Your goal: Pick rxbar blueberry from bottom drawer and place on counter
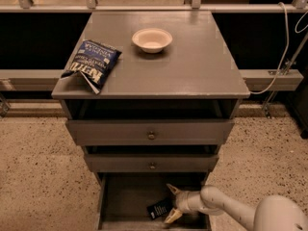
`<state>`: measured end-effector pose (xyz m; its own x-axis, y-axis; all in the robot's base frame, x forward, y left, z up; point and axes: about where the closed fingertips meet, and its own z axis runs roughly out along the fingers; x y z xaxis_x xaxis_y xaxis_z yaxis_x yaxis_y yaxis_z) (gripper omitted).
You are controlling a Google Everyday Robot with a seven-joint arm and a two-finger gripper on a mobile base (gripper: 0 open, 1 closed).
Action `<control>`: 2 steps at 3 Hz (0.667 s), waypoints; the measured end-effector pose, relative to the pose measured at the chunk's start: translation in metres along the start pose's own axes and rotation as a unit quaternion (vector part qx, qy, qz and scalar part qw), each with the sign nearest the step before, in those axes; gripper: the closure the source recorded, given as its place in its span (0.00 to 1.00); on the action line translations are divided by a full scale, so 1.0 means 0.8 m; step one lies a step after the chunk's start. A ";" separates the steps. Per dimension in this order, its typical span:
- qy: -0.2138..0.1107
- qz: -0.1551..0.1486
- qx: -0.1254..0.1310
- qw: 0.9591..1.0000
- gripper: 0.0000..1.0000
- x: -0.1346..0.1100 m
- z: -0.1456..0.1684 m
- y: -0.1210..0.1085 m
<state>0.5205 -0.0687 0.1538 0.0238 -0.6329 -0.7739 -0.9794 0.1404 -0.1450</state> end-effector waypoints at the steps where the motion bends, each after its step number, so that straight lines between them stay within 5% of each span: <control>1: 0.005 0.006 -0.009 1.000 0.00 0.009 0.015 0.003; 2: 0.005 0.015 -0.010 1.000 0.00 0.017 0.028 -0.001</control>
Offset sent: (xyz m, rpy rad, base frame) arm 0.0162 0.0058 -0.0348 -0.0025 0.0463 -0.0219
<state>0.5262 -0.0608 0.1296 -0.0074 -0.6355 -0.7721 -0.9836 0.1439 -0.1090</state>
